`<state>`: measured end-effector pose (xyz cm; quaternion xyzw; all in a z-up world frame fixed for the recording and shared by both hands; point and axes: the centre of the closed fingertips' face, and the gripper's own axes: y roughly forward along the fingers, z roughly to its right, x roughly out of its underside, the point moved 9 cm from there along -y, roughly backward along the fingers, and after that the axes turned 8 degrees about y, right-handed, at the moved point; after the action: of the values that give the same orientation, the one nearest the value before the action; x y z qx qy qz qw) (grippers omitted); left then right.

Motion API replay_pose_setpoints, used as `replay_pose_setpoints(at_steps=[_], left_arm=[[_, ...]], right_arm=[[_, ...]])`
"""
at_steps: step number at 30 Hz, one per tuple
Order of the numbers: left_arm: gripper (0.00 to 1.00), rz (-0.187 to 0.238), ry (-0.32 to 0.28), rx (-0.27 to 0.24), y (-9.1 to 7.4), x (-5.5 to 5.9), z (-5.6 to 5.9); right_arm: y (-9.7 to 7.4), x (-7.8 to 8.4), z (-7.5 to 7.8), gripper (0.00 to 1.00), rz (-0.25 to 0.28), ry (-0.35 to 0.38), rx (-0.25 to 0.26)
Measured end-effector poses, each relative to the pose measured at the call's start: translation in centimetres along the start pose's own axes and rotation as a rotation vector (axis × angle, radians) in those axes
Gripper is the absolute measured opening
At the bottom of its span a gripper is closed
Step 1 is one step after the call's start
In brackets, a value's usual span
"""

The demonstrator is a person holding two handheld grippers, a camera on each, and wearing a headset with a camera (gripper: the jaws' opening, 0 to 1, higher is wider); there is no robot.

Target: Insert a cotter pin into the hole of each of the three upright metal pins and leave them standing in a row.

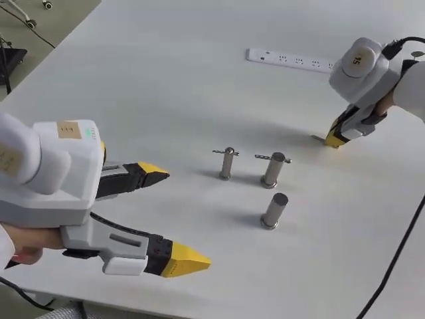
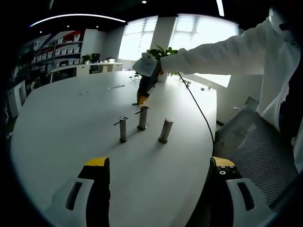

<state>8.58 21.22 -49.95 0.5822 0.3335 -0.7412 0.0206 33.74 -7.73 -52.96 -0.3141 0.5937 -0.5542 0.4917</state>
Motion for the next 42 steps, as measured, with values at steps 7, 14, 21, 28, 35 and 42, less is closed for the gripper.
replay_pose_setpoints(at_steps=[7, 14, 21, 28, 35, 42], left_arm=[[0.86, 0.009, -0.001, -0.005, 0.0, -0.4, 0.0], [0.89, 0.019, -0.013, 0.022, 0.2, -0.8, 0.6], [0.95, 0.012, -0.021, 0.028, 0.5, -1.0, 0.7], [0.99, 0.019, -0.057, 0.023, 0.9, -1.4, 0.8], [0.96, 0.09, -0.067, 0.006, 1.5, -3.2, 1.1], [0.8, 0.21, -0.283, 0.054, 2.8, -5.6, 1.5]], right_arm=[[-0.7, 0.6, -0.6, 0.0, 0.017, -0.048, 0.032], [-3.8, 1.2, -1.9, 0.0, 0.134, -0.096, 0.056], [-8.0, 1.4, -4.7, 0.0, 0.291, -0.142, 0.081], [-10.7, 2.2, -8.6, 0.0, 0.391, -0.17, 0.103], [-11.5, 2.6, -11.9, 0.0, 0.449, -0.185, 0.096], [-12.6, 1.3, -14.6, 0.0, 0.583, -0.178, 0.099]])
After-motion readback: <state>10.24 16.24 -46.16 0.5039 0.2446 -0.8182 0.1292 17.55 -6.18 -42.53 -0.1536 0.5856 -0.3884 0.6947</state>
